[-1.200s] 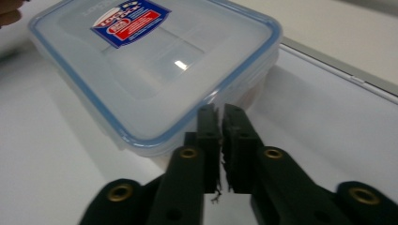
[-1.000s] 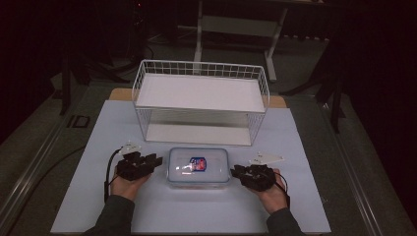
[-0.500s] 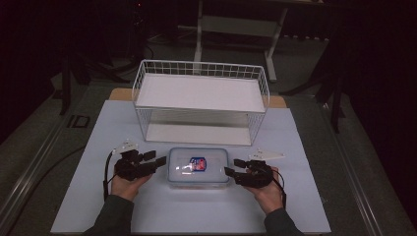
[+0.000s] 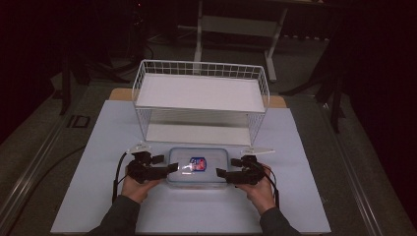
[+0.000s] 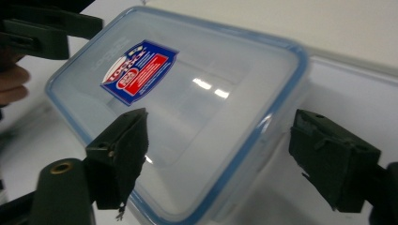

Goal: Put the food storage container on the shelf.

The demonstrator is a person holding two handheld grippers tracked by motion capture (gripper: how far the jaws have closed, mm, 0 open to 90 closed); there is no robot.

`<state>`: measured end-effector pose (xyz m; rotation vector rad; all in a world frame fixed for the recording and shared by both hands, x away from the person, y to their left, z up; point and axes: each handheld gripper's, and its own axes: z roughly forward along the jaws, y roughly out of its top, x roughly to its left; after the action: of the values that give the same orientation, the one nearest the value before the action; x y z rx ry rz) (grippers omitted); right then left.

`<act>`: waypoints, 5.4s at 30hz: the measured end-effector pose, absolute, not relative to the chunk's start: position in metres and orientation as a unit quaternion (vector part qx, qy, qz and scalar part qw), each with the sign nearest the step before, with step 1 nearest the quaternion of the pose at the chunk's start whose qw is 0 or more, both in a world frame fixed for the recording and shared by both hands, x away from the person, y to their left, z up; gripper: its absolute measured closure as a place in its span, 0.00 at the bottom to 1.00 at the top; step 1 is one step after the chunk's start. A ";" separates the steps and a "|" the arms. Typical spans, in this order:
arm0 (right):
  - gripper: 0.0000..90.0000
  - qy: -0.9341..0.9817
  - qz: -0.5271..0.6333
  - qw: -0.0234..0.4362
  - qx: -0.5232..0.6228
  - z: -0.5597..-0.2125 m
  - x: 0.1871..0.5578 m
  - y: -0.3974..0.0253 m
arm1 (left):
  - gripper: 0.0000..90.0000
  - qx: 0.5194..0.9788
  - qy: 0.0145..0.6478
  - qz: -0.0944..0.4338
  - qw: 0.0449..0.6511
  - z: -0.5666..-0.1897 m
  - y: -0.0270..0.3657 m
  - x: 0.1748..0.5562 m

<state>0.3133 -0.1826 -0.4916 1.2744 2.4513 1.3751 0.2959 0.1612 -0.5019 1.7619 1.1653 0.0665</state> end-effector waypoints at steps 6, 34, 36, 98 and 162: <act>0.14 0.788 0.444 -0.011 0.426 -0.499 0.319 -0.182 | 0.20 0.731 0.488 0.003 0.477 -0.510 0.154 0.300; 0.48 0.740 0.483 -0.109 0.455 -0.502 0.315 -0.206 | 0.52 0.686 0.510 -0.127 0.504 -0.511 0.182 0.289; 0.50 0.739 0.488 -0.113 0.451 -0.501 0.311 -0.208 | 0.54 0.684 0.507 -0.130 0.508 -0.511 0.184 0.284; 0.57 0.732 0.526 -0.079 0.426 -0.453 0.306 -0.207 | 0.54 0.694 0.487 -0.050 0.528 -0.456 0.182 0.272; 0.57 0.718 0.596 0.035 0.357 -0.338 0.343 -0.196 | 0.55 0.675 0.422 0.034 0.605 -0.347 0.193 0.322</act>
<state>0.3433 -0.1964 -0.3379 1.0974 2.2075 1.8332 0.3222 0.1933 -0.3472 1.5612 0.9753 0.0798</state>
